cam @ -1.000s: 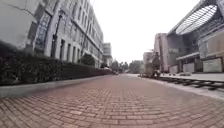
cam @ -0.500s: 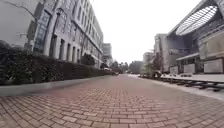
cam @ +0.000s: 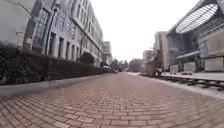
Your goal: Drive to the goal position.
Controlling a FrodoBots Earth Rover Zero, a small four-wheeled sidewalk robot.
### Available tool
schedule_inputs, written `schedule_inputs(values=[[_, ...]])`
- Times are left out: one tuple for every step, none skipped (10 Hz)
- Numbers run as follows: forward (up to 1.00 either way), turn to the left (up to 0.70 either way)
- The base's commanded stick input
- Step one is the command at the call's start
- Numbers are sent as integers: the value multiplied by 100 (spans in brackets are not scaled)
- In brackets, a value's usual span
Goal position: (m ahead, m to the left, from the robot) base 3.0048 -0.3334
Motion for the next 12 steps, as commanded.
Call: schedule_inputs(values=[[45,0],[45,0],[45,0],[45,0],[45,0],[45,0],[45,0],[45,0],[45,0],[45,0],[45,0],[45,0]])
